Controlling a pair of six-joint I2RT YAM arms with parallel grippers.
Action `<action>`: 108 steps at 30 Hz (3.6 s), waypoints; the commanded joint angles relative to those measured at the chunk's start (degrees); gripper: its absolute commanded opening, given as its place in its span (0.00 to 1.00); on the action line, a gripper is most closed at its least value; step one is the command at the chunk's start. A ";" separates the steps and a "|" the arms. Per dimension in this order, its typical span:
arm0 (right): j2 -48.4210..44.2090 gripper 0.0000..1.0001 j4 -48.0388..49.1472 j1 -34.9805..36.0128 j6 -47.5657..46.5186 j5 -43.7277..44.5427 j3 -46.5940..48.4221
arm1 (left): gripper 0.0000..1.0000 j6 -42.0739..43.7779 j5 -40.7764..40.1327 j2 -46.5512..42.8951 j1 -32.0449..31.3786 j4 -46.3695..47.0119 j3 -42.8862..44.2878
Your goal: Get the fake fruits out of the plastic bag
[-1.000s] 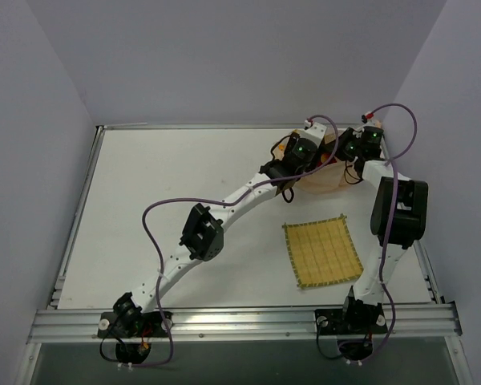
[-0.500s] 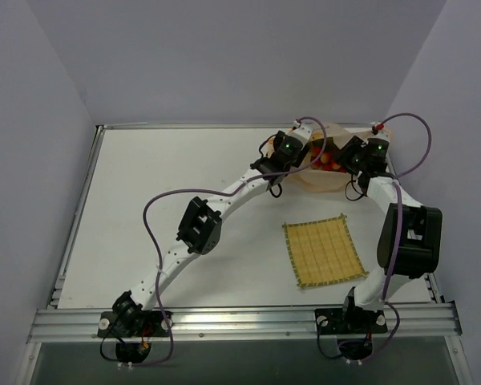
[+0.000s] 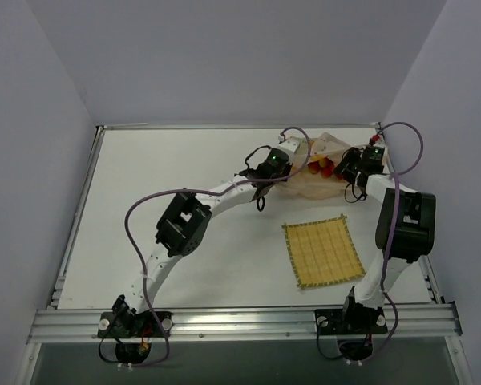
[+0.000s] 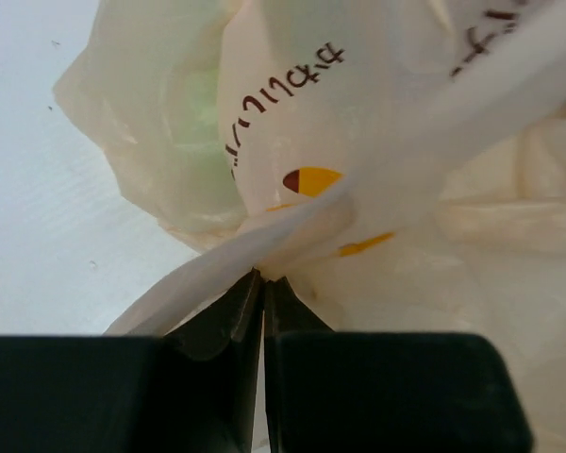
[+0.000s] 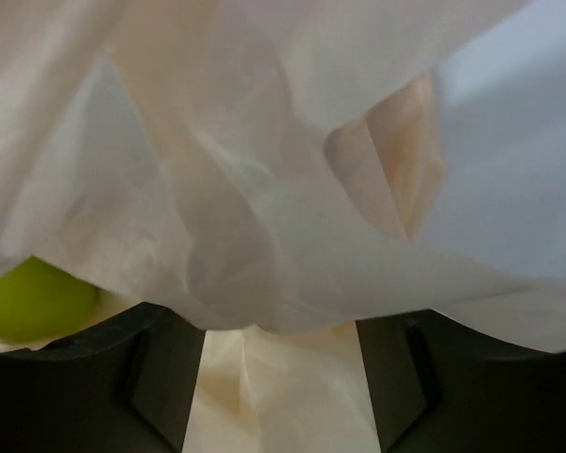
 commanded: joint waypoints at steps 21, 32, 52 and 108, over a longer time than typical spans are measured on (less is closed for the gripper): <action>-21.98 0.82 -0.90 2.70 -0.97 -5.61 -6.68 | 0.02 -20.03 7.96 -12.81 1.80 24.62 -19.10; -21.38 0.11 1.29 11.23 0.86 -2.55 -12.29 | 0.02 -19.34 8.75 -13.07 1.88 30.24 -22.88; -17.25 0.43 2.35 17.19 -3.17 5.36 -6.61 | 0.03 -20.12 9.72 -12.98 1.80 39.47 -28.51; 1.24 0.00 21.23 18.62 -30.88 15.13 11.88 | 0.02 -27.07 9.72 -4.99 4.08 35.26 -14.97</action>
